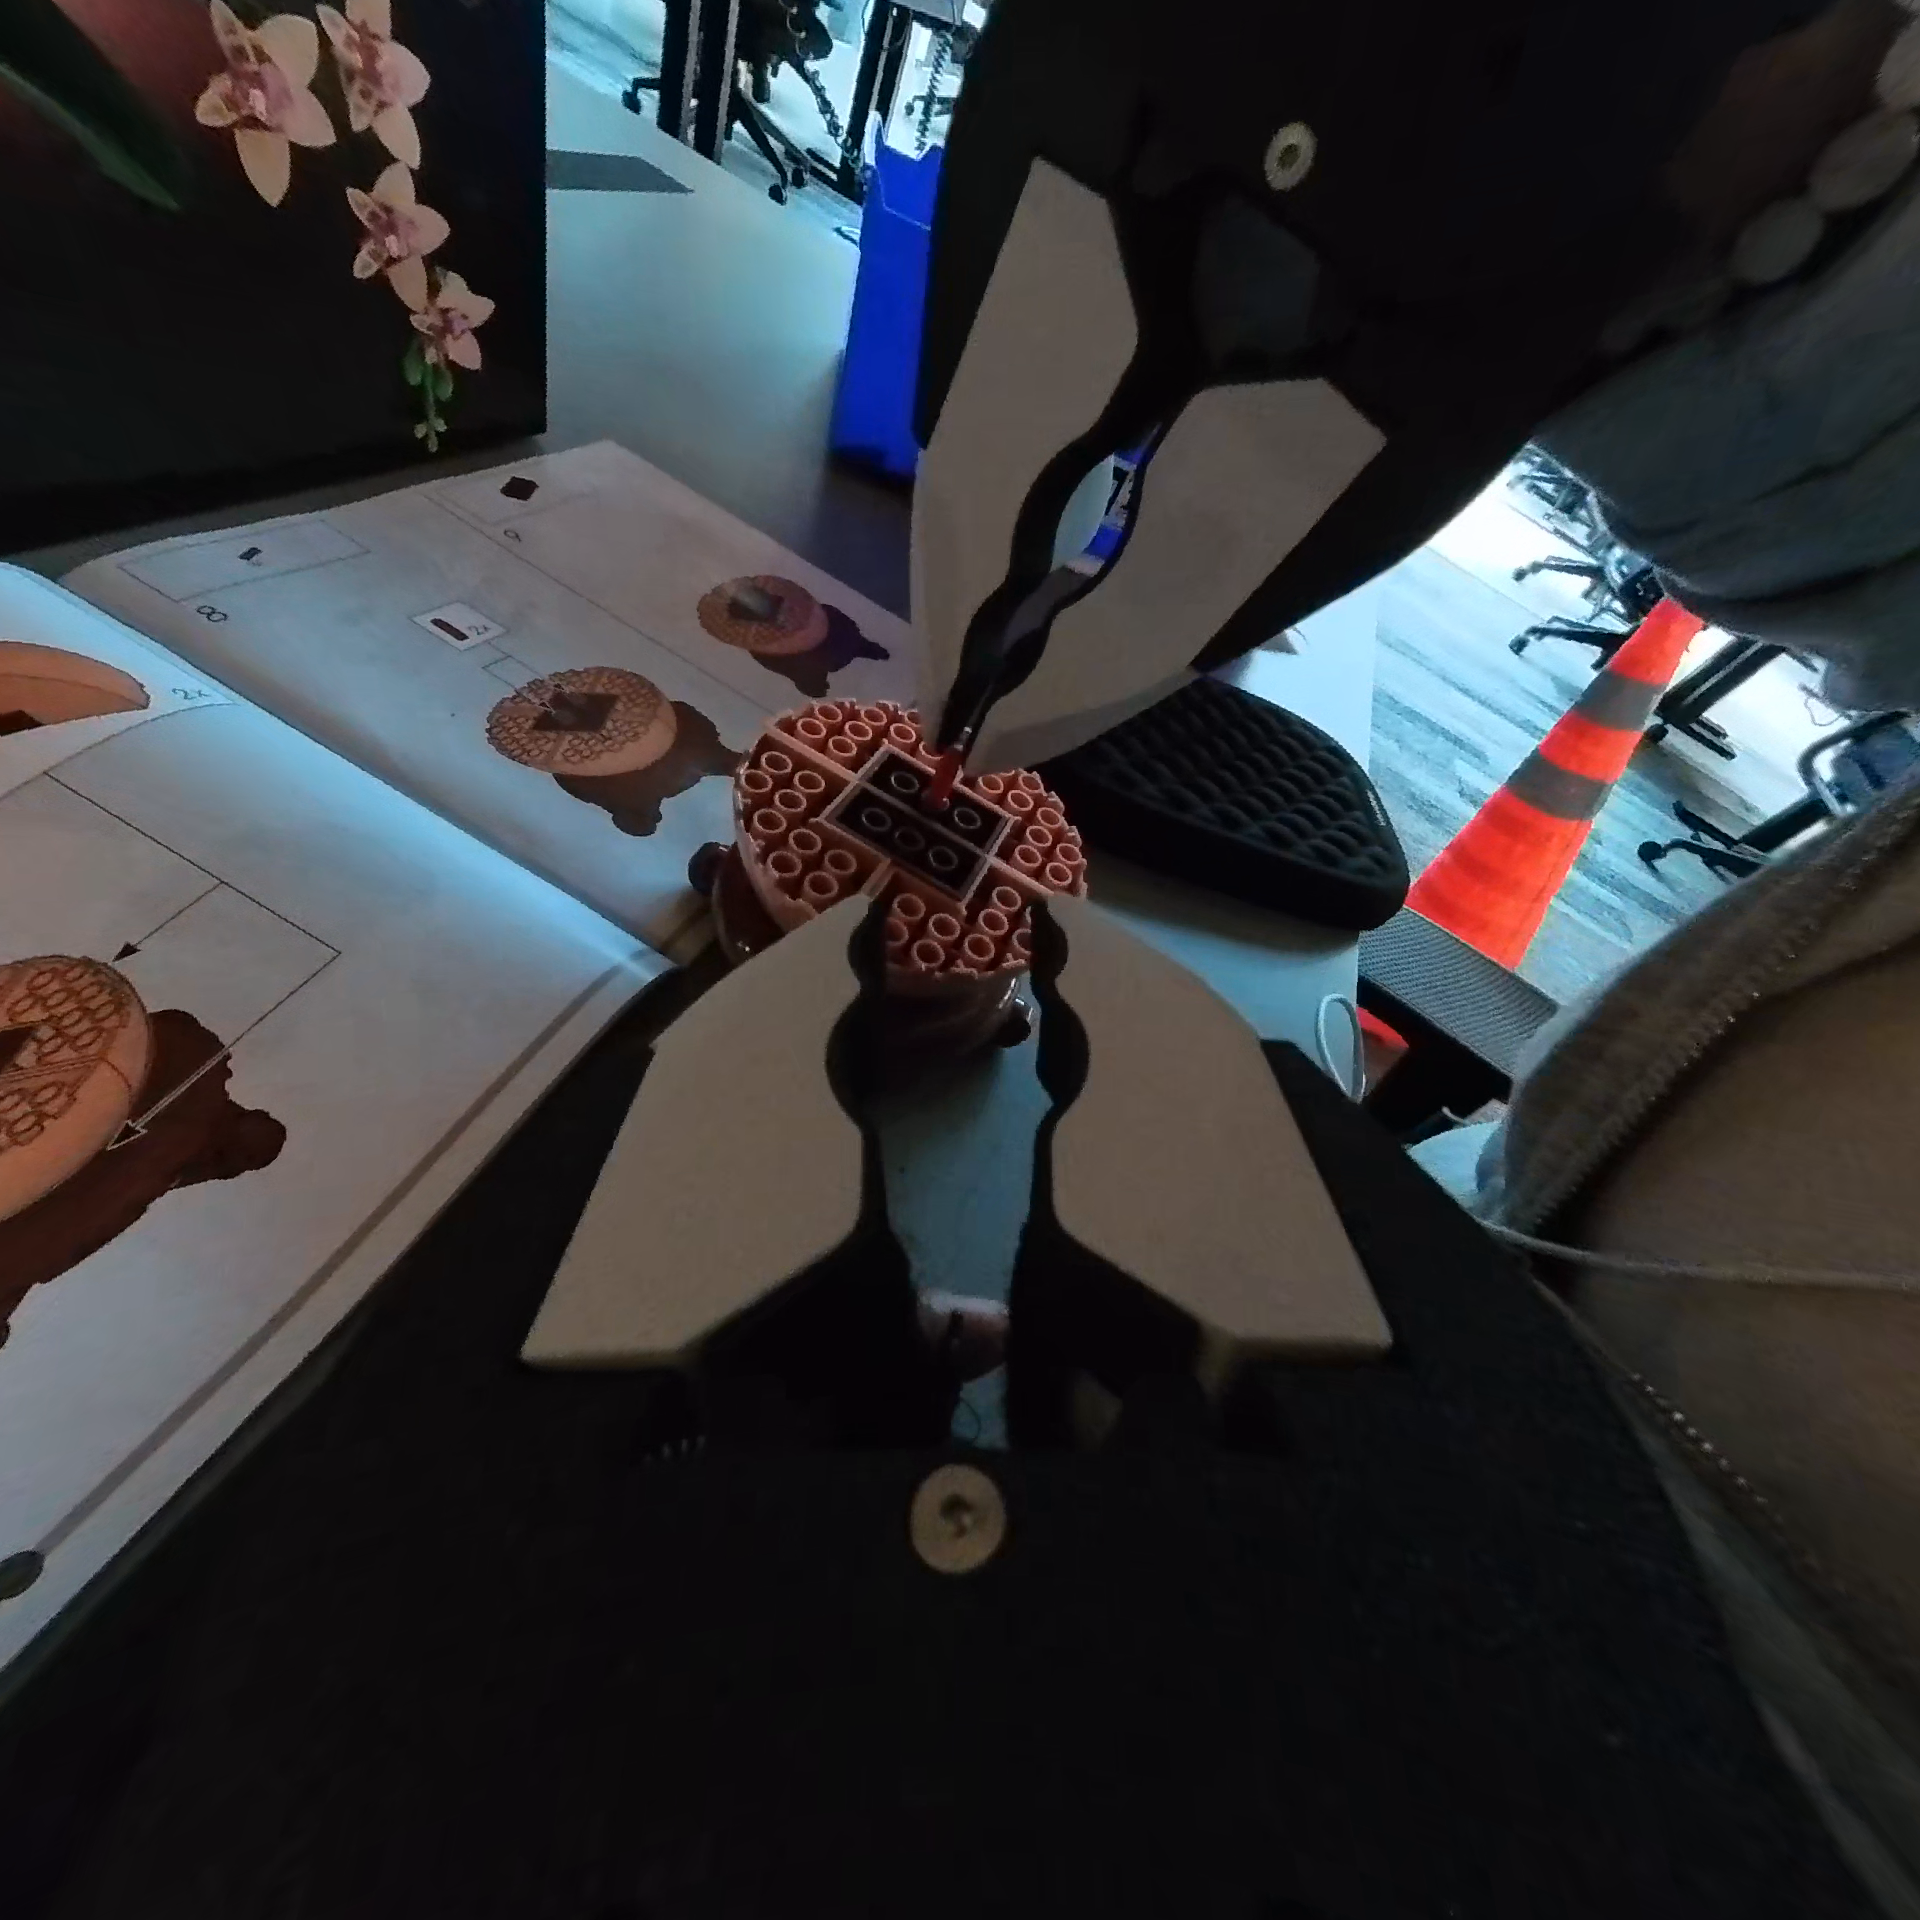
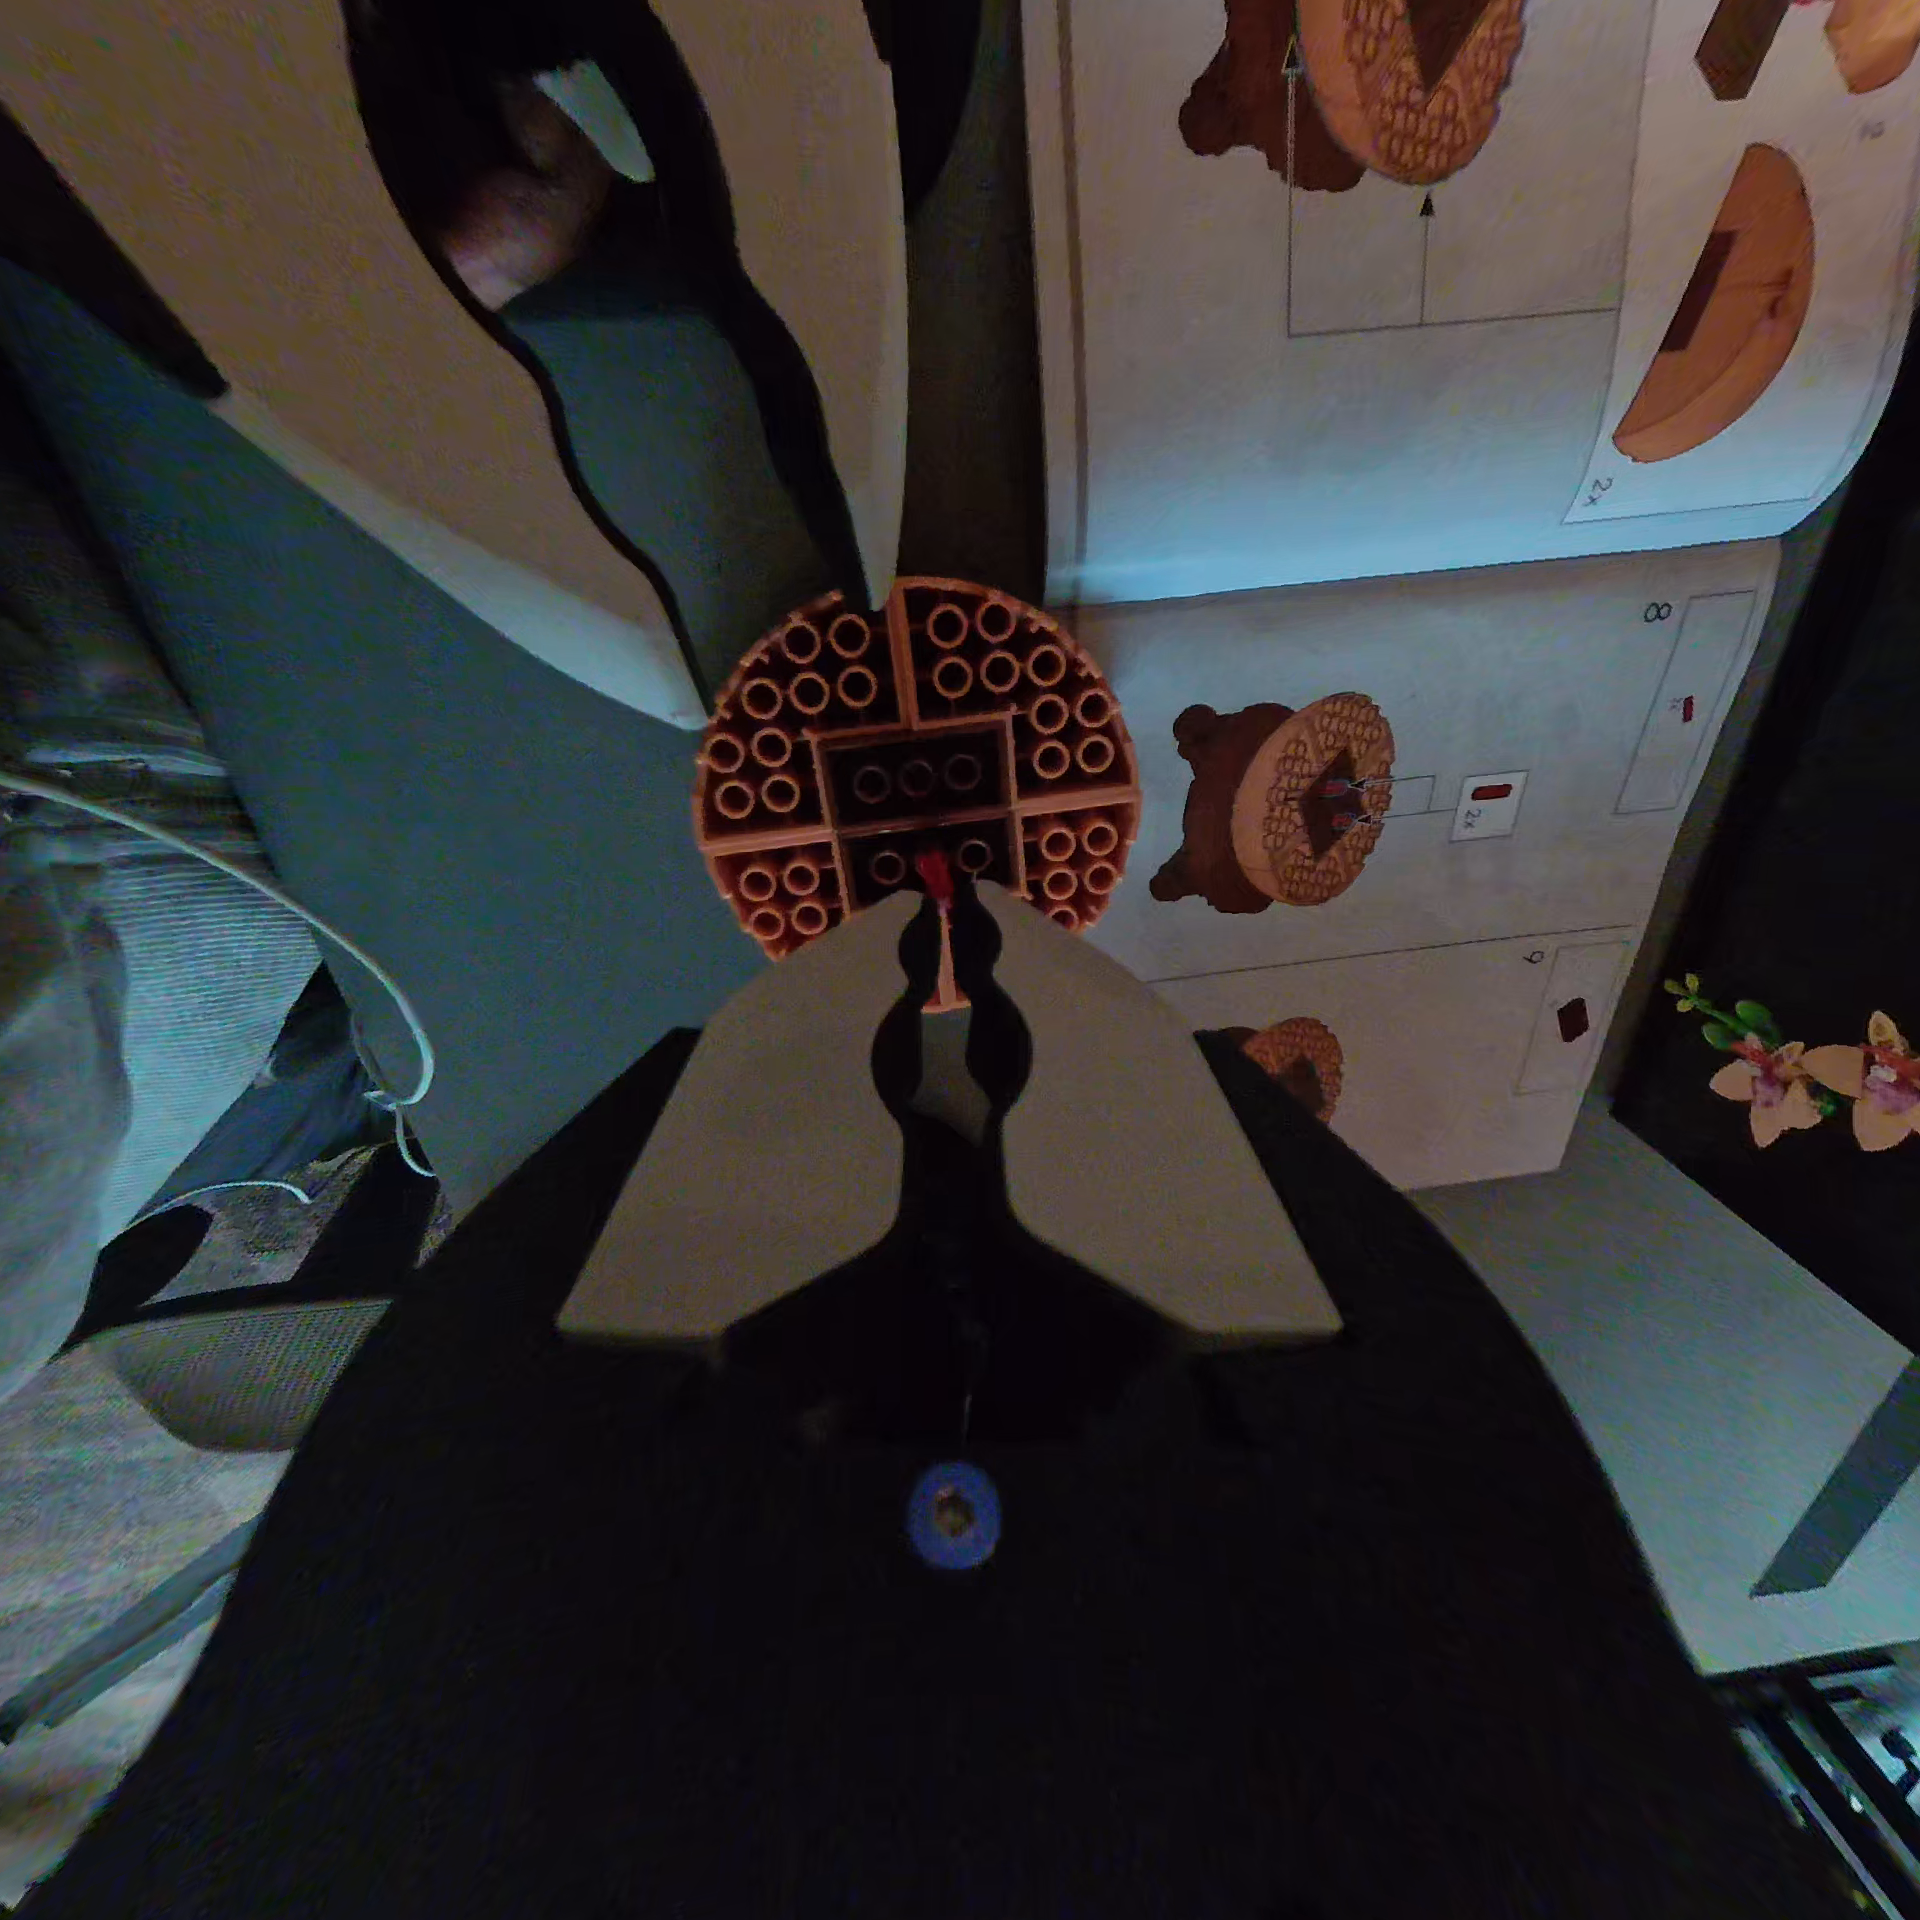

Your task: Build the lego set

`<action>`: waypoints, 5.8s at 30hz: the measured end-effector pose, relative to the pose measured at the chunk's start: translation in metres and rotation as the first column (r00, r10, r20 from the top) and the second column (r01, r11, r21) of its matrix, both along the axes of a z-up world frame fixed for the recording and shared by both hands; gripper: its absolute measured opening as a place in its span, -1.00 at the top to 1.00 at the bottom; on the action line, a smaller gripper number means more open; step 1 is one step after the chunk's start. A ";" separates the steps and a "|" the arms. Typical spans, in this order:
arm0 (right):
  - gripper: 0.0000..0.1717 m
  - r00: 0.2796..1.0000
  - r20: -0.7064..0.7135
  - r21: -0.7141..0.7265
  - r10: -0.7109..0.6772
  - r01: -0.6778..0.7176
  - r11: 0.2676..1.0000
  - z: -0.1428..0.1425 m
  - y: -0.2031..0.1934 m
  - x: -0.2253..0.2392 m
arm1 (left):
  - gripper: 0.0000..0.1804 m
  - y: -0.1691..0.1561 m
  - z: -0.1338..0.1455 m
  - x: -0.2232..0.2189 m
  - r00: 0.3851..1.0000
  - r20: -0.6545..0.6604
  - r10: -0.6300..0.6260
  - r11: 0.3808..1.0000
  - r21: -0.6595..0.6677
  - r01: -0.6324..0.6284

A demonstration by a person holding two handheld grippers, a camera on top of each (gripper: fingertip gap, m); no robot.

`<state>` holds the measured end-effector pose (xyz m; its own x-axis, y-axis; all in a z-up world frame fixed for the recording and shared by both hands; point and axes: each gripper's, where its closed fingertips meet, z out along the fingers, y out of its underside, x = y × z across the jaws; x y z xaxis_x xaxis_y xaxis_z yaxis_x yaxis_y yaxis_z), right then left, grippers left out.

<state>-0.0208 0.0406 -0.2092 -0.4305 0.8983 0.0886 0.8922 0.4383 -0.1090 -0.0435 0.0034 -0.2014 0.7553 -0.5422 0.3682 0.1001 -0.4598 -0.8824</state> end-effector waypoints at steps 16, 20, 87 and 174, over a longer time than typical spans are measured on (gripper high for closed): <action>0.98 0.999 0.039 0.010 -0.008 0.008 1.000 -0.001 -0.002 -0.002 | 0.72 -0.001 -0.004 0.003 1.000 0.004 -0.029 0.999 -0.024 0.029; 0.98 0.999 0.045 0.019 -0.022 0.021 1.000 -0.003 0.001 0.000 | 0.73 -0.001 -0.004 0.003 1.000 0.007 -0.029 0.999 -0.027 0.029; 1.00 1.000 0.008 -0.066 -0.031 0.031 0.997 -0.003 -0.004 -0.003 | 0.73 -0.001 -0.004 0.003 0.999 0.018 -0.031 0.999 -0.034 0.031; 1.00 0.725 -0.179 -0.279 -0.665 0.611 0.741 -0.055 0.207 0.311 | 0.54 0.048 0.063 0.037 0.883 -0.318 0.346 0.936 0.175 -0.304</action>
<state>0.2902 0.2471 -0.2644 0.2645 0.9601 -0.0903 0.8798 -0.2786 -0.3851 -0.0061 0.0518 -0.1388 0.9635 -0.2677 0.0075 -0.0885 -0.3449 -0.9345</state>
